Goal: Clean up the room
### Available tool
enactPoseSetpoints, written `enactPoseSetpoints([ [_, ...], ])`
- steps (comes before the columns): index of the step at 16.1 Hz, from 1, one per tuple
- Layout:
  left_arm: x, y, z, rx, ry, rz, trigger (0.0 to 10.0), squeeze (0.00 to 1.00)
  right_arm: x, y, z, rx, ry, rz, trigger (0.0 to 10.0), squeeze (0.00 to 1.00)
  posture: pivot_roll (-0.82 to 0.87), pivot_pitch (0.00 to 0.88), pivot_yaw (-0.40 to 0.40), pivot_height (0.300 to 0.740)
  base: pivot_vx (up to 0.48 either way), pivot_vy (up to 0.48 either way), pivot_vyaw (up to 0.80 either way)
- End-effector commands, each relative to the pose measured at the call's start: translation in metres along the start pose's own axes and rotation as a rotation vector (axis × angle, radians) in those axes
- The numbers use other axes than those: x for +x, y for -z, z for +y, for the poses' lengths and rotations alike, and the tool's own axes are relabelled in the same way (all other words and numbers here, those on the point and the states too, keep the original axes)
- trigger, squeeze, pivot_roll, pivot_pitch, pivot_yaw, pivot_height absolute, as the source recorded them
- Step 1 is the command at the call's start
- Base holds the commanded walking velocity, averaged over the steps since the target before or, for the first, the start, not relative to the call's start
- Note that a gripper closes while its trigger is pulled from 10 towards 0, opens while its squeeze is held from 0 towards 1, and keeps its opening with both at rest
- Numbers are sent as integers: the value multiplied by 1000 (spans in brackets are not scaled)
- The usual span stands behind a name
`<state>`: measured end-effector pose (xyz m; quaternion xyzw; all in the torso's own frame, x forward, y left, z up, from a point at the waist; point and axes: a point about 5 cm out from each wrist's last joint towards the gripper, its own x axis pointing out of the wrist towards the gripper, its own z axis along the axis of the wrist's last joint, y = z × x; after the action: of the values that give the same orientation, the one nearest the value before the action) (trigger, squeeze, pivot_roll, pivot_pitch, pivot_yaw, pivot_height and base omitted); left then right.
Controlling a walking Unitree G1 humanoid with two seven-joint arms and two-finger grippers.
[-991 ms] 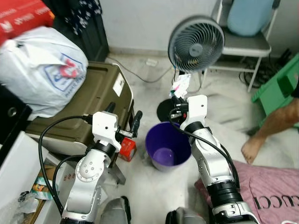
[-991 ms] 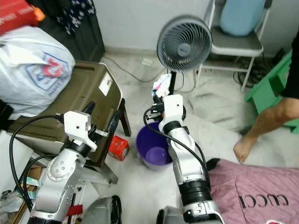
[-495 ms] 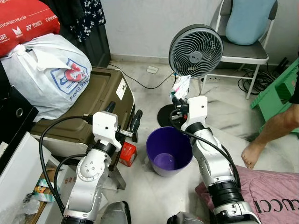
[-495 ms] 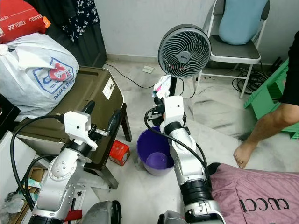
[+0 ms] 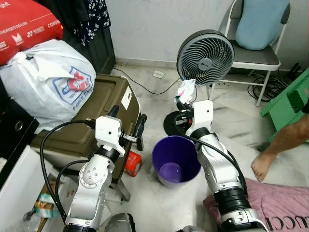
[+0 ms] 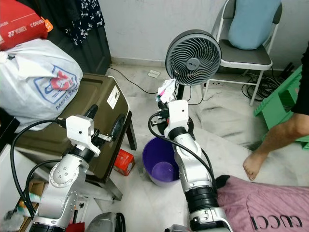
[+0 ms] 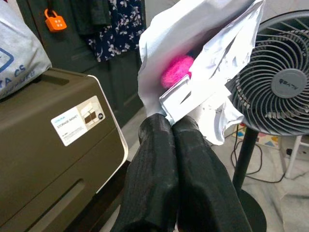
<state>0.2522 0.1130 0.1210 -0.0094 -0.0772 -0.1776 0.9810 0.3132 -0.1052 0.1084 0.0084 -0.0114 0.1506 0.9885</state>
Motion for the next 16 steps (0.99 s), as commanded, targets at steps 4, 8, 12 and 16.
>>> enactPoseSetpoints([
  [4, -1, 3, 2, 17, -4, 10, 10000, 0, 3, -3, 0, -4, -7, -15, 10000, 0, -24, 25, 20, 740, 263, 0, 0],
  [8, -2, 4, 2, 14, -1, 13, 10000, 0, 4, -3, 0, -5, -7, -16, 10000, 0, -25, 29, 20, 740, 286, 0, 0],
  [12, -2, 4, 2, 15, -2, 14, 10000, 0, 4, -3, 0, -6, -6, -14, 10000, 0, -25, 31, 21, 740, 298, 0, 0],
  [16, -2, 6, 5, 23, -41, 28, 10000, 0, 4, -2, 0, -7, -4, -11, 10000, 0, -23, 33, 21, 740, 0, 0, 0],
])
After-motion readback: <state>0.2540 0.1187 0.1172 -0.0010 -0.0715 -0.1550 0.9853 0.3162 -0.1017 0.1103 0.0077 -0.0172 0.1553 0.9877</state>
